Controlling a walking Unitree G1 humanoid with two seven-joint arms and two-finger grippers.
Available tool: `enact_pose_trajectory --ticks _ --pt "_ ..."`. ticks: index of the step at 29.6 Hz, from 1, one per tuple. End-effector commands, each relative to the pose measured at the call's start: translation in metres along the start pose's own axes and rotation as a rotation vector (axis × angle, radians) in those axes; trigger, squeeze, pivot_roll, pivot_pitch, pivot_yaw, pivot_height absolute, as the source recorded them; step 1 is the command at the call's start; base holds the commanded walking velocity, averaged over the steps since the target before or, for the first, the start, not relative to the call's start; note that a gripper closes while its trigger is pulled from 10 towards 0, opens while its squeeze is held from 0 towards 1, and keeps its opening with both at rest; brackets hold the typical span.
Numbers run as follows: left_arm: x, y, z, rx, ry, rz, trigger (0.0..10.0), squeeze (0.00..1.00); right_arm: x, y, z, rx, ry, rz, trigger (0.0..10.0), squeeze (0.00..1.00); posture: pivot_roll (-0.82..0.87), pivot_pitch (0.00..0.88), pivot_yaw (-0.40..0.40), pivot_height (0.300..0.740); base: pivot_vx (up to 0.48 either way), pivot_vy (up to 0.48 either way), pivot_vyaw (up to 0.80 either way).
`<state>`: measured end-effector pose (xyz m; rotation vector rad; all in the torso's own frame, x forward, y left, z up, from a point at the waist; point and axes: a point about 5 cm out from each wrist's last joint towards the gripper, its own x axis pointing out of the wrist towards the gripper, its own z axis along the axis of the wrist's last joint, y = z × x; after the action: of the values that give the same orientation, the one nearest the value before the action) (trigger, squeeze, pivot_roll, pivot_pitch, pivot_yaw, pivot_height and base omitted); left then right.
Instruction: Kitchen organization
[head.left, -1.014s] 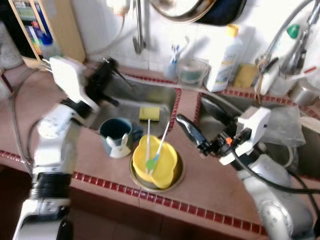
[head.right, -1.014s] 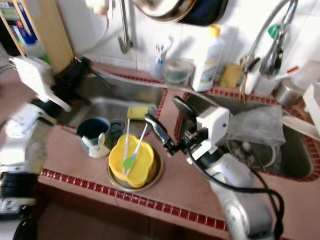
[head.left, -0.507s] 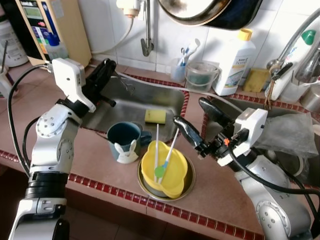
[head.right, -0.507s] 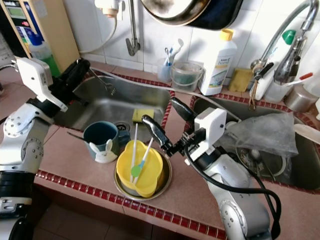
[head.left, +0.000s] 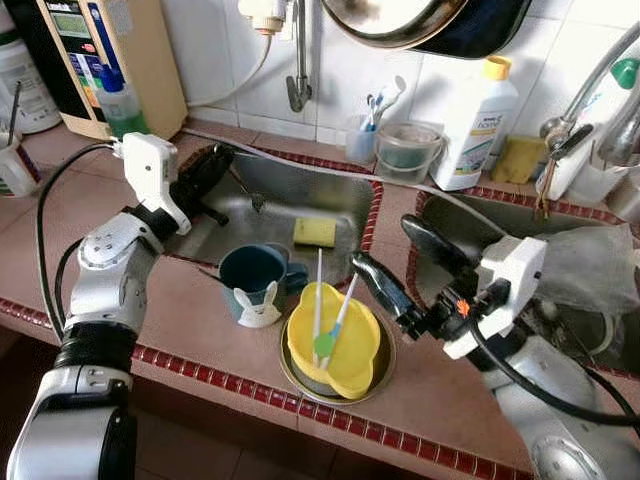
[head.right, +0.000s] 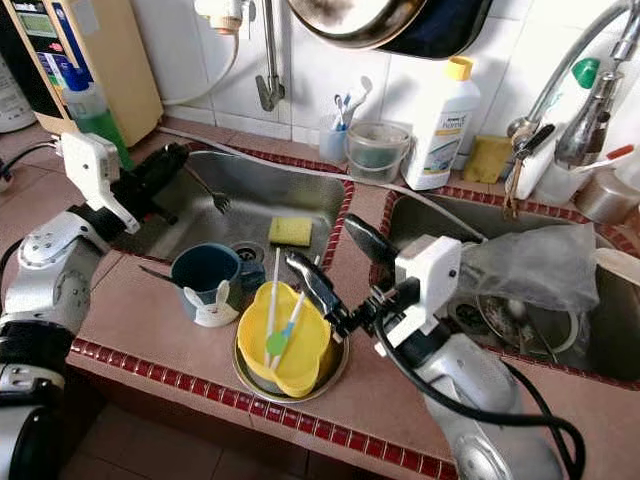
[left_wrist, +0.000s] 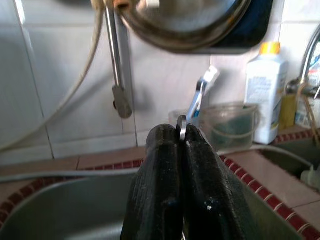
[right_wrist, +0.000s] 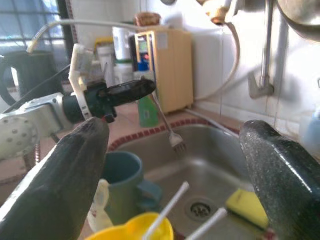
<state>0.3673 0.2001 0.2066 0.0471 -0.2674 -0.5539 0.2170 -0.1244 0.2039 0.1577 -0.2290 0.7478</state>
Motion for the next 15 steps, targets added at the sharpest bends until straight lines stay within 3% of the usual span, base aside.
enact_pose_trajectory --ticks 1,6,15 --pt "0.004 0.002 0.006 0.034 -0.007 -0.022 10.0 0.00 -0.004 0.003 0.005 -0.003 0.003 -0.006 10.0 0.00 -0.17 0.112 0.015 0.740 0.000 0.000 0.00" --pt "0.013 0.004 0.014 0.057 -0.015 -0.061 10.0 0.00 -0.019 0.006 0.011 0.030 0.032 -0.079 10.0 0.00 -0.20 0.135 0.023 0.740 0.000 0.000 0.00" --pt "0.027 0.003 0.020 0.089 -0.009 -0.115 10.0 0.00 -0.026 0.010 0.015 0.084 0.048 -0.176 10.0 0.00 -0.23 0.148 0.047 0.740 0.000 0.000 0.00"
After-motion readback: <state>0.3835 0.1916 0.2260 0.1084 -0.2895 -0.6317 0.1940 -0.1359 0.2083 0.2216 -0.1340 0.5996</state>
